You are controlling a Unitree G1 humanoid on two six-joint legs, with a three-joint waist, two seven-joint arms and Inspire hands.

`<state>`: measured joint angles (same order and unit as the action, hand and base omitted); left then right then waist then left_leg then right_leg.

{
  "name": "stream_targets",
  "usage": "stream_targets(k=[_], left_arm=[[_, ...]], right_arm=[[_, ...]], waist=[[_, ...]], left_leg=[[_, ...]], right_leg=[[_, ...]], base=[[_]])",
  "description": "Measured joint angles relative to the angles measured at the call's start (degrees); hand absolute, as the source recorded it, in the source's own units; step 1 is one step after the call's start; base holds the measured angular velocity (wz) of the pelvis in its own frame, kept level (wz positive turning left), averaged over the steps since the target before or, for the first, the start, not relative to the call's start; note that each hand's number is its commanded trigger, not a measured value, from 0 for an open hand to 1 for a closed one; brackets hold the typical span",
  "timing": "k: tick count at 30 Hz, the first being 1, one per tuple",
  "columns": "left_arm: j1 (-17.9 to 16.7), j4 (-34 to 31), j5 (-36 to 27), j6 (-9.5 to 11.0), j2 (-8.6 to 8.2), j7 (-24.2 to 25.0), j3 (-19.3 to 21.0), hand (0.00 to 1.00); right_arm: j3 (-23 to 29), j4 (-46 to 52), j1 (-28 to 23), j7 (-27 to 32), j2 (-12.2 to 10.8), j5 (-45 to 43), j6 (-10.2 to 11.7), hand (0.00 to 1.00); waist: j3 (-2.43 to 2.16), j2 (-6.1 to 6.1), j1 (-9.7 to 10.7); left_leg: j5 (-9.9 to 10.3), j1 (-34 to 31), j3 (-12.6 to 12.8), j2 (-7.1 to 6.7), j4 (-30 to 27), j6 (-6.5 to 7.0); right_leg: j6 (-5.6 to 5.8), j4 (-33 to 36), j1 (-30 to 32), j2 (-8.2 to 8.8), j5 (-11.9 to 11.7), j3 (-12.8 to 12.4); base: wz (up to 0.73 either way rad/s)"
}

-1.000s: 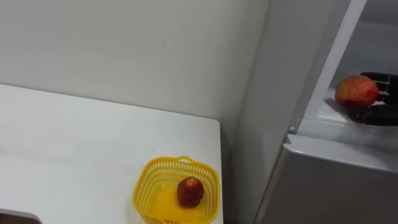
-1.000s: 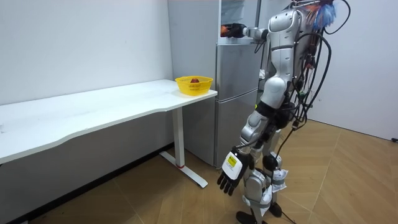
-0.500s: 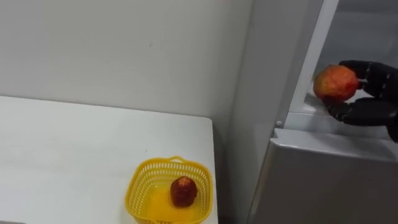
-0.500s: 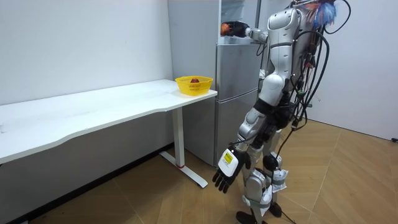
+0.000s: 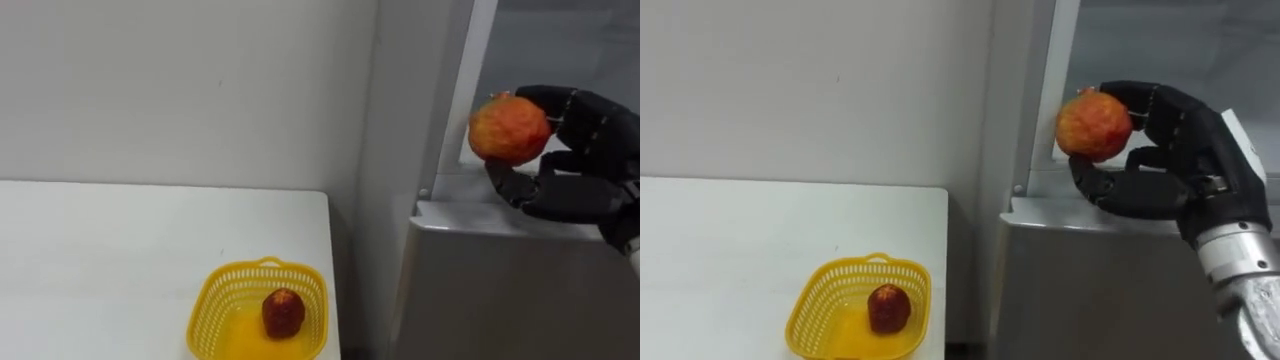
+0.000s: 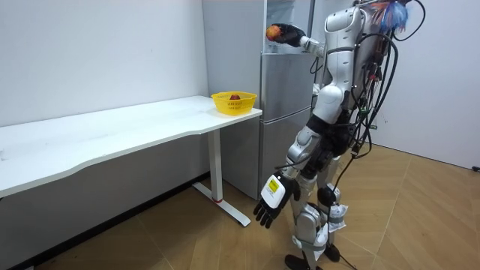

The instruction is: Retrieve from the upper fridge

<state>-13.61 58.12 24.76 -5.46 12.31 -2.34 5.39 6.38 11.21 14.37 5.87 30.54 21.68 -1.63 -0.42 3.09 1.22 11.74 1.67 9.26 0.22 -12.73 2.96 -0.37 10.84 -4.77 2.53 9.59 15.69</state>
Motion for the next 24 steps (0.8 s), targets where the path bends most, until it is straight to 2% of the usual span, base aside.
stream_targets(k=[3, 6, 12, 14, 16, 20, 24], left_arm=[[0.32, 0.03, -0.35, 0.93, -0.02, 0.02, -0.04, 0.00], [0.29, 0.25, -0.35, 2.15, -0.09, 0.02, -0.20, 0.00], [0.21, 0.56, -0.34, 2.34, -0.15, 0.11, -2.35, 0.00], [0.28, 0.50, -0.37, 2.48, -0.14, 0.11, -2.45, 0.00], [0.35, 0.75, -0.37, 3.26, -0.13, 0.15, -2.99, 0.00], [1.95, 2.67, -0.33, 3.40, -0.12, 0.42, -4.51, 0.00], [2.83, 4.95, 0.00, 3.74, -0.25, 1.31, -5.09, 0.00]], right_arm=[[0.00, 3.89, -2.20, 0.48, -0.84, -2.93, 0.48, 1.00], [0.00, 6.87, -3.97, 0.50, -1.09, -4.33, 1.87, 1.00], [-0.65, 10.26, -5.47, 0.24, -2.66, -9.30, 3.44, 1.00], [-0.83, 11.37, -6.59, -0.73, -3.82, -11.52, 3.88, 1.00], [-2.07, 13.20, -7.25, -2.04, -4.07, -14.98, 4.11, 1.00], [-3.89, 14.57, -7.59, -5.38, -5.10, -18.08, 4.32, 1.00], [-5.90, 14.57, -7.56, -8.58, -6.15, -19.98, 4.61, 1.00]], waist=[[0.04, 0.09, 0.05], [0.09, 0.18, -0.02], [0.17, 0.24, -0.23], [0.13, 0.31, -0.44], [0.34, 0.09, -0.92], [0.22, 0.23, -1.19], [0.17, 0.56, -2.90]], left_leg=[[0.01, 0.03, 0.14, 0.00, -0.01, 0.02], [0.01, 0.12, 0.17, 0.00, 0.01, 0.01], [0.02, 0.18, 0.49, 0.15, 0.02, -0.01], [0.04, 0.11, 0.73, 0.27, 0.00, -0.05], [0.04, -0.15, 1.05, 0.37, -0.02, -0.05], [0.05, -0.69, 1.09, 0.33, -0.12, -0.04], [0.05, -0.44, 1.49, 0.34, -0.02, -0.04]], right_leg=[[-0.05, 0.00, 0.10, -0.09, -0.03, -0.55], [-0.08, 0.00, 0.07, -0.13, -0.05, -0.72], [-0.17, -0.03, 0.16, -0.29, -0.12, -1.36], [-0.20, 0.11, 0.40, -0.31, -0.13, -1.43], [-0.19, 0.89, 1.11, -0.27, -0.13, -1.77], [-0.19, 0.94, 1.64, -0.29, -0.13, -2.11], [-0.21, 0.95, 1.65, -0.36, -0.14, -2.53]], base=[[-0.03], [0.00], [-0.03], [-0.06], [-0.10], [-0.01], [-0.06]])
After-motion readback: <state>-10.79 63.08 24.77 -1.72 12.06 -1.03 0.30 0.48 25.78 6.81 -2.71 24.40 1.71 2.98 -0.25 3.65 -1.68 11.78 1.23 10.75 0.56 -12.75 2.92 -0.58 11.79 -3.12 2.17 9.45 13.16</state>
